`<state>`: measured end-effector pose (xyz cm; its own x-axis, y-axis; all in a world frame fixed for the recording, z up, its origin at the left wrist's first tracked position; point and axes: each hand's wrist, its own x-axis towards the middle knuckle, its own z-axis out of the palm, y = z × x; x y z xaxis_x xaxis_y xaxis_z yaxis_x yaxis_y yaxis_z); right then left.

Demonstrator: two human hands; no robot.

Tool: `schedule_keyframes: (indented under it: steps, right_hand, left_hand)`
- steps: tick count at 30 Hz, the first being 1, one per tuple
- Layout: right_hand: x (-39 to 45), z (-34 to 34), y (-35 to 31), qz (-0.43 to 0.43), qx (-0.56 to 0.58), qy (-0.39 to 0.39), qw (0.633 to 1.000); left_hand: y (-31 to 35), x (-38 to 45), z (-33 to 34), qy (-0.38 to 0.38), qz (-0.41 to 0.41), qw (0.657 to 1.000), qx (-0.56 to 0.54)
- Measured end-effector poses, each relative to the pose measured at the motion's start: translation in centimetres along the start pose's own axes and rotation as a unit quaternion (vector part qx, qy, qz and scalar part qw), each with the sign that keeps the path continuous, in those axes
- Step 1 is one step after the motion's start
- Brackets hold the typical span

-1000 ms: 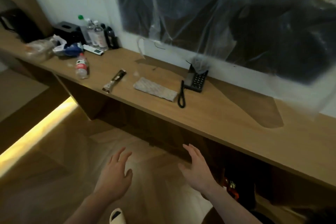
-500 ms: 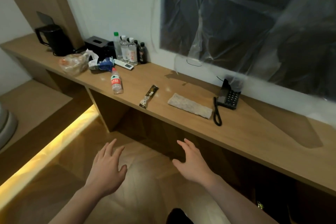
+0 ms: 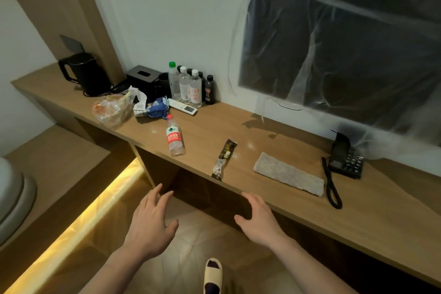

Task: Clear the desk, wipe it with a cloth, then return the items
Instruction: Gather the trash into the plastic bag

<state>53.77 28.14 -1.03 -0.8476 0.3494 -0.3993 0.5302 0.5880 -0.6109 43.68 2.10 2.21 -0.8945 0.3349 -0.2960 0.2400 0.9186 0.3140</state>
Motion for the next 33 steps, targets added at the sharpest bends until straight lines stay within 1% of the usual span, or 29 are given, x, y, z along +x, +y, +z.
schedule_keyframes:
  steps: [6,11,15,18,21,24,26,28,30,33]
  right_hand:
    - [7.7,0.7,-3.2,0.044,0.011,-0.029,0.999]
    - [13.3,1.7,-5.1,0.084,0.025,-0.025,0.996]
    - [17.4,3.0,-6.8,0.120,0.030,-0.009,0.992]
    - [20.3,4.3,-8.0,0.154,0.015,0.020,0.988]
    - [22.6,5.6,-8.8,0.203,0.025,0.037,0.978]
    - [24.8,7.0,-9.1,0.244,0.039,0.064,0.967]
    - [26.0,8.0,-9.1,0.275,0.040,0.102,0.955]
    - [27.0,9.0,-8.7,0.294,0.056,0.120,0.947]
    - [27.6,9.9,-8.5,0.319,0.071,0.123,0.937]
    - [28.1,10.7,-9.1,0.350,0.057,0.116,0.928]
  left_hand:
    - [-2.1,9.6,-3.3,-0.006,-0.005,0.999,-0.032]
    - [-3.7,16.5,-4.6,-0.040,-0.007,0.995,-0.086]
    - [-5.3,23.2,-4.8,-0.080,0.004,0.991,-0.108]
    - [-6.6,28.5,-4.6,-0.123,0.010,0.986,-0.116]
    - [-7.6,32.7,-4.5,-0.157,0.042,0.979,-0.123]
    - [-8.4,36.1,-4.1,-0.178,0.053,0.974,-0.129]
    - [-8.8,38.1,-3.4,-0.195,0.038,0.969,-0.143]
    - [-9.1,39.5,-2.9,-0.224,0.009,0.962,-0.156]
    - [-9.2,40.3,-2.3,-0.245,-0.010,0.952,-0.183]
    - [-9.2,41.2,-1.4,-0.258,-0.016,0.937,-0.234]
